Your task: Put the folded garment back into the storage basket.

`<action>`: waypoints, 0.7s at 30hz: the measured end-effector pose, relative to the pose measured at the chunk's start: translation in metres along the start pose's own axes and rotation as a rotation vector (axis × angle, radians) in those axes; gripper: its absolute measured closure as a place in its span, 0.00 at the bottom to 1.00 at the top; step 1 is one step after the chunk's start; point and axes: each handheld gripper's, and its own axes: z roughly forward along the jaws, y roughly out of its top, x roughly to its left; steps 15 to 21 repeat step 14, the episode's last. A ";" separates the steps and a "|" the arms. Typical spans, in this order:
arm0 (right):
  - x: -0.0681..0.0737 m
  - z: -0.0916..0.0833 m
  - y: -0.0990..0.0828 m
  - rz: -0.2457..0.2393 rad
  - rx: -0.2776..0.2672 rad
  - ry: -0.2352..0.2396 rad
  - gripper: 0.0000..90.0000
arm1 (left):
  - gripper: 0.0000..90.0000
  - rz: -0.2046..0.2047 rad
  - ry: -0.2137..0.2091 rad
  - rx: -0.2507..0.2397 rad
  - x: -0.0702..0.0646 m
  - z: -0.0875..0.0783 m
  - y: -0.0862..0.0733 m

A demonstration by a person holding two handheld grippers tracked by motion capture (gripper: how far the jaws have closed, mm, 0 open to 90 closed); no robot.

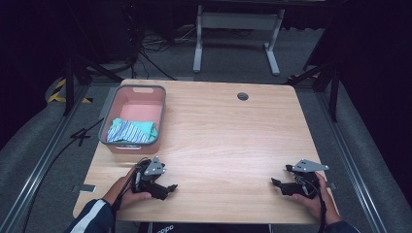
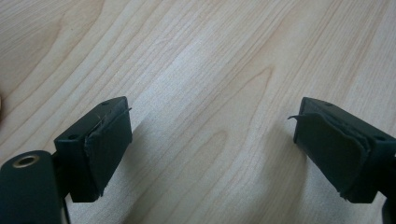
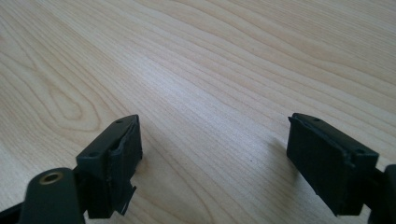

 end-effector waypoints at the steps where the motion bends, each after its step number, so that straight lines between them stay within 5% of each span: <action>1: 0.000 0.000 0.000 0.000 0.000 0.000 0.21 | 0.13 -0.001 0.000 0.000 0.000 0.000 0.000; 21: 0.000 0.000 0.000 0.002 -0.001 0.001 0.21 | 0.10 0.002 -0.007 0.002 0.001 0.002 0.001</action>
